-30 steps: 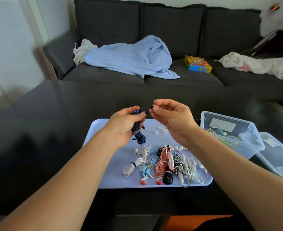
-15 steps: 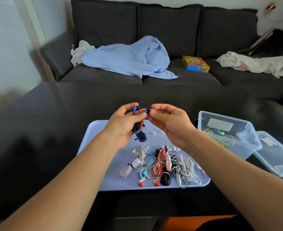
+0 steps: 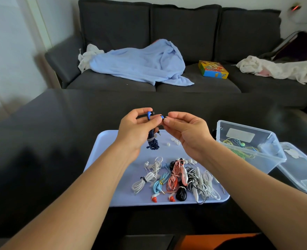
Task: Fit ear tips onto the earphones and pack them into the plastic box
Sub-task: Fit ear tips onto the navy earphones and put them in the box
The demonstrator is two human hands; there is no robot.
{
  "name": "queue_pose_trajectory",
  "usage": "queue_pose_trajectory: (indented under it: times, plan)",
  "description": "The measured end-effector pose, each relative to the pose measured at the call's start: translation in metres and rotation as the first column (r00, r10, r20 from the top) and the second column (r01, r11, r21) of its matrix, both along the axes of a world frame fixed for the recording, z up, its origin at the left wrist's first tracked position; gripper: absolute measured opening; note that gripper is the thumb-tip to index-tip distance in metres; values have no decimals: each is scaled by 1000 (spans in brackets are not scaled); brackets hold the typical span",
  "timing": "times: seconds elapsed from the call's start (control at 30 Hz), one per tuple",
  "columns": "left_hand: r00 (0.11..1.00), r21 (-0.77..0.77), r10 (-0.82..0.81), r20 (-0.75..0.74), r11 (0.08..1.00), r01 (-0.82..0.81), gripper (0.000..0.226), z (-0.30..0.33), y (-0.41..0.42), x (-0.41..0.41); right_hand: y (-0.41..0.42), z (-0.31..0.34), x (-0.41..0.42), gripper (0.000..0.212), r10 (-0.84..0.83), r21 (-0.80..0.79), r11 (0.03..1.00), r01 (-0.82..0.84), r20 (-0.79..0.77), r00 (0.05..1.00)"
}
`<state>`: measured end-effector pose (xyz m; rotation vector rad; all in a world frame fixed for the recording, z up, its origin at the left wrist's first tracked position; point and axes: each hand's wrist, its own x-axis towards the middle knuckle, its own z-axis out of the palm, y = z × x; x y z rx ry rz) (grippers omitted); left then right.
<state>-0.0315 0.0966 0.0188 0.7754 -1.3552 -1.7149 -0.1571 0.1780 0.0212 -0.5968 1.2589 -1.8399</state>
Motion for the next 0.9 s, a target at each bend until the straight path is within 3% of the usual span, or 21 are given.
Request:
queue_pose_trajectory:
  times: [0.37,0.9]
  plan:
    - [999,-57,1,45,998,2,35,-1,0,0,-2,1,-1,18,-13,21,1000,12,23,1000]
    - [991,-303,93,93,951,-61,33,3,5,0,0,9,3,17,-14,38,999,12,45,999]
